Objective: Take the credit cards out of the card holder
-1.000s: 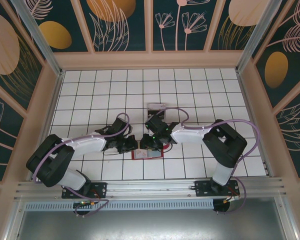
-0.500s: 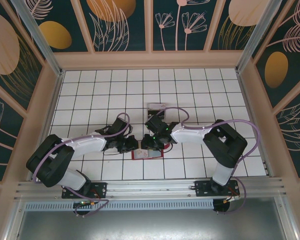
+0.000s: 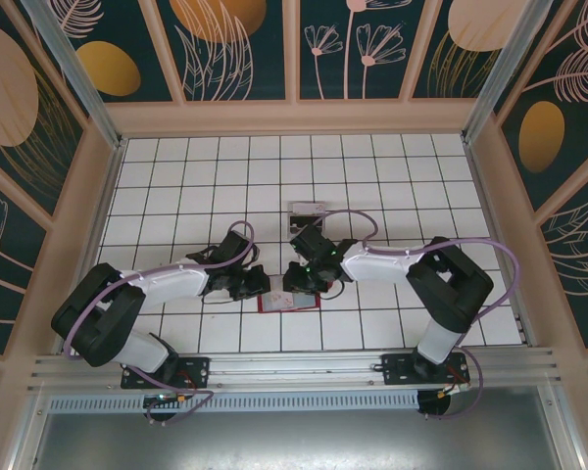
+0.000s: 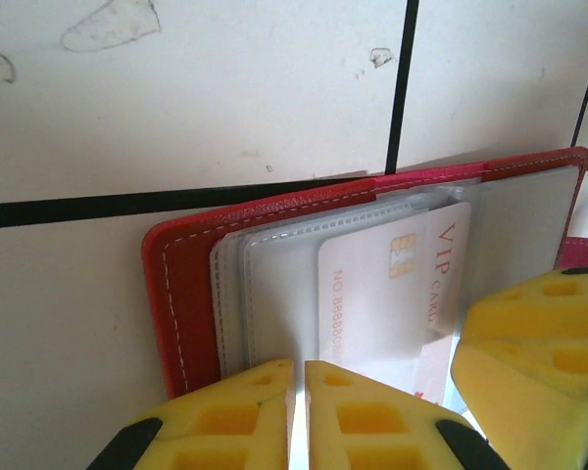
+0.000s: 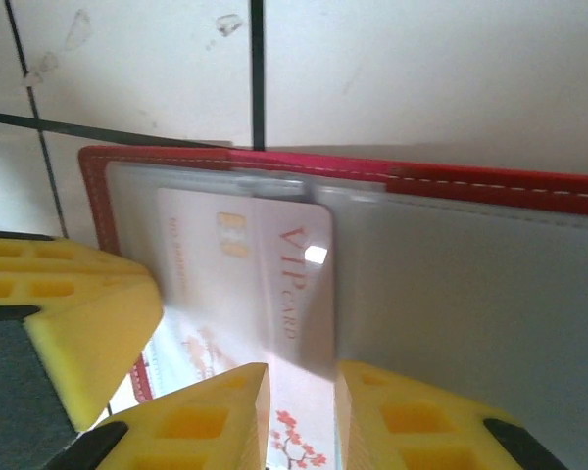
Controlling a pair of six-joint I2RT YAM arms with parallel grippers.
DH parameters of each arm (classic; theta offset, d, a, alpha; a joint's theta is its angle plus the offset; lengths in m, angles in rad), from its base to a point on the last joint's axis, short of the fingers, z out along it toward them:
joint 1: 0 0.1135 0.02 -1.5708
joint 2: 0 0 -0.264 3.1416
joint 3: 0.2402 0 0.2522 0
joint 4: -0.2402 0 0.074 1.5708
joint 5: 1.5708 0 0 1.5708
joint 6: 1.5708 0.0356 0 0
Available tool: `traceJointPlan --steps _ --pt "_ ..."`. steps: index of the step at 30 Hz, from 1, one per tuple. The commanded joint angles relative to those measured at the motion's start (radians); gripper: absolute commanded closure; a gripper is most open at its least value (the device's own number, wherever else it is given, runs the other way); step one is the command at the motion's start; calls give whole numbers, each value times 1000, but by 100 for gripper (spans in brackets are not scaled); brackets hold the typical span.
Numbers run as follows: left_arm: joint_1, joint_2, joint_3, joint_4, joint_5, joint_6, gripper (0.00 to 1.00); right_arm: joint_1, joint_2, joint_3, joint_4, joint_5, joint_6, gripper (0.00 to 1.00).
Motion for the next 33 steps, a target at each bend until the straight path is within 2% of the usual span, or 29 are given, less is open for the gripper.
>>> traceJointPlan --steps 1,10,23,33 --pt "-6 2 14 -66 -27 18 87 -8 6 -25 31 -16 -5 76" --pt "-5 2 15 -72 -29 19 88 -14 18 -57 81 -48 -4 76" --pt "-6 9 13 -72 -27 18 91 -19 25 -85 160 -100 1 82" --pt "-6 10 15 -73 -27 17 91 -29 51 -131 235 -148 22 79"
